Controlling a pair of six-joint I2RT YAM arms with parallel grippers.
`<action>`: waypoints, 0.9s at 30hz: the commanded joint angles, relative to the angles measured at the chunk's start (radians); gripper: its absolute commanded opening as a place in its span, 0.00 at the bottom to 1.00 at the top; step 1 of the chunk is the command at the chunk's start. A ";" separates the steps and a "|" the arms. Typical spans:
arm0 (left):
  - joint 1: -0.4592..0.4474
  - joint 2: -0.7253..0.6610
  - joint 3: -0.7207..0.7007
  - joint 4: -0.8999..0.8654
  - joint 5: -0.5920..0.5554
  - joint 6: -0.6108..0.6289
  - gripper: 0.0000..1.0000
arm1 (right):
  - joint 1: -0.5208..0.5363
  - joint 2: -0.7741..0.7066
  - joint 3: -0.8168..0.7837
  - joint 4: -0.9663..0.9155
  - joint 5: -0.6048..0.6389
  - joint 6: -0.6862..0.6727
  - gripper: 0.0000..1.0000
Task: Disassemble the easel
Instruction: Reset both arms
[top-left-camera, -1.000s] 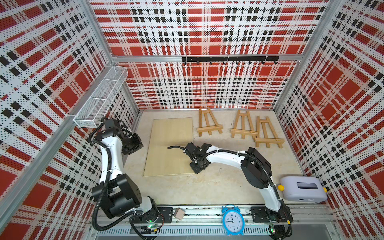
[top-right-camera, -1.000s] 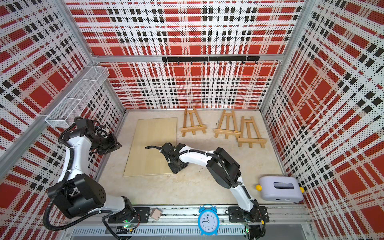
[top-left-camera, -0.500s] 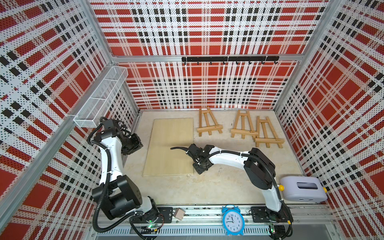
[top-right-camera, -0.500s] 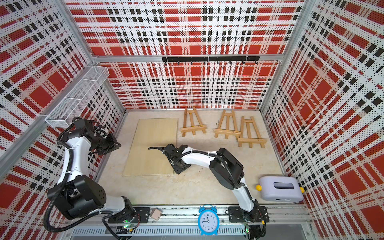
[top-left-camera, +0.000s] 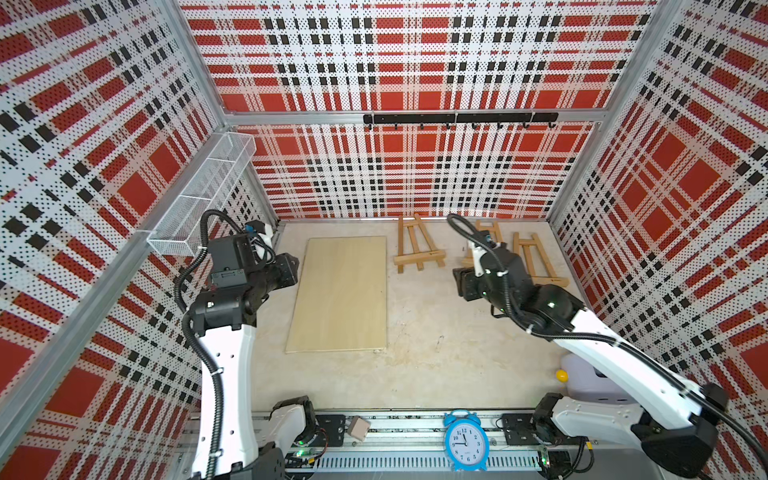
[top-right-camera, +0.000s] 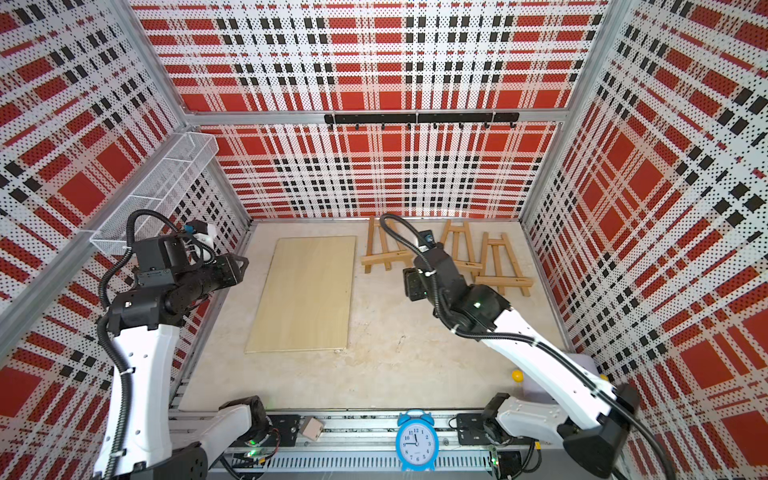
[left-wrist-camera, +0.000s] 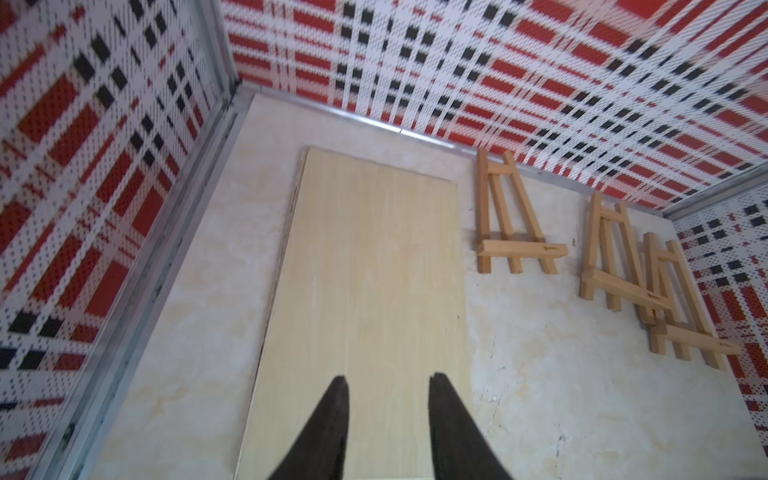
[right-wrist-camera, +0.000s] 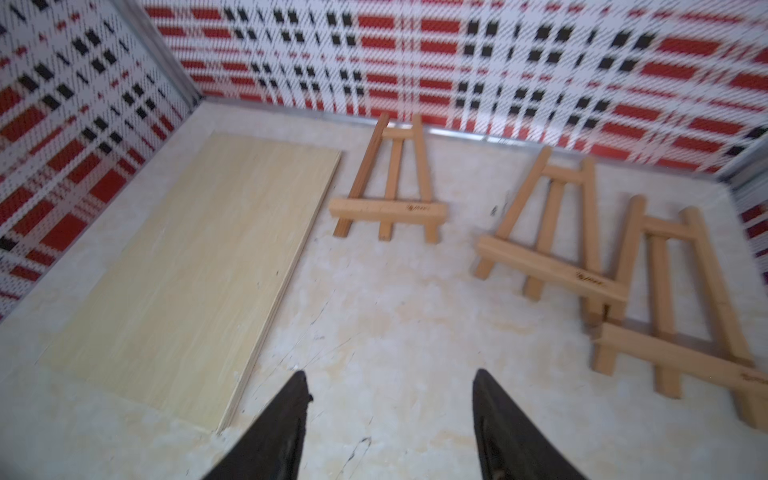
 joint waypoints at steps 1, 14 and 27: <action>-0.106 -0.062 -0.105 0.212 -0.149 0.034 0.49 | -0.068 -0.087 -0.062 0.042 0.095 -0.049 0.69; -0.172 -0.028 -0.736 0.971 -0.228 0.034 0.99 | -0.280 -0.187 -0.193 0.075 -0.040 -0.020 0.72; -0.161 0.399 -1.238 2.178 -0.377 0.096 0.99 | -0.322 -0.090 -0.203 0.082 -0.051 -0.050 0.75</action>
